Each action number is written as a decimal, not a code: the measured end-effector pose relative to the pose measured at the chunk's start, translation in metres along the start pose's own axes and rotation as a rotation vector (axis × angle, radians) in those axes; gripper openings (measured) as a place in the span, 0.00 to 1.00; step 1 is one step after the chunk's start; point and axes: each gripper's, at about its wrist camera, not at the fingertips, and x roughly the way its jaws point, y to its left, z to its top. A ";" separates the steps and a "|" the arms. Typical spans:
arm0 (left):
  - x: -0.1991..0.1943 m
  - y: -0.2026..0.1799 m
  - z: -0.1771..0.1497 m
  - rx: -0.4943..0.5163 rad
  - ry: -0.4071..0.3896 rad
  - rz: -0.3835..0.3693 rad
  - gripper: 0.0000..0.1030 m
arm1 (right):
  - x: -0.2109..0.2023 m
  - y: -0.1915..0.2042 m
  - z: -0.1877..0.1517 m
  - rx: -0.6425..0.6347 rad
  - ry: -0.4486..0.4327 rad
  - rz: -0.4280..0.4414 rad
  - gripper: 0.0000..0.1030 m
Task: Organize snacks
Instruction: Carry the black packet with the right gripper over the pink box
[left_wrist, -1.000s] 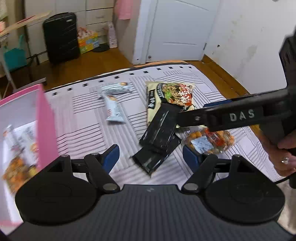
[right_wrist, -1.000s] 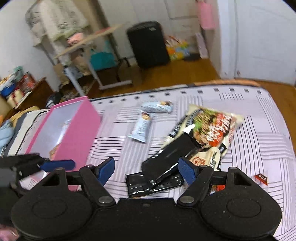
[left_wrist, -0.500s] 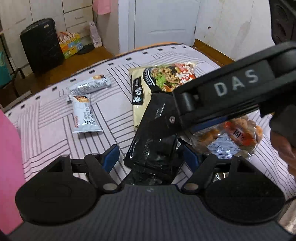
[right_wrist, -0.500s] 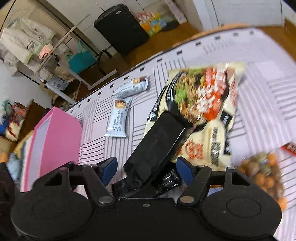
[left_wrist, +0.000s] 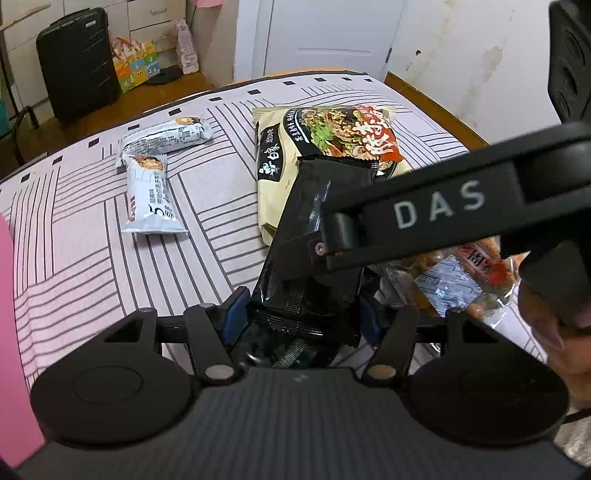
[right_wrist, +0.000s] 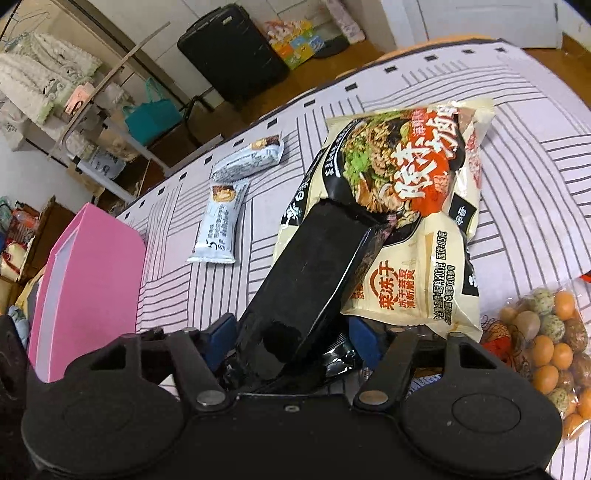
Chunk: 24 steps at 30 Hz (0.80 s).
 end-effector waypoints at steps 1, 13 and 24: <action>-0.001 -0.001 0.000 -0.007 0.001 -0.003 0.58 | 0.000 0.001 -0.001 0.001 -0.001 -0.001 0.52; -0.027 -0.005 -0.008 -0.091 0.033 -0.011 0.58 | -0.025 0.007 -0.017 -0.020 -0.032 0.025 0.41; -0.074 -0.022 -0.021 -0.088 0.066 0.025 0.57 | -0.057 0.025 -0.045 -0.061 -0.022 0.083 0.40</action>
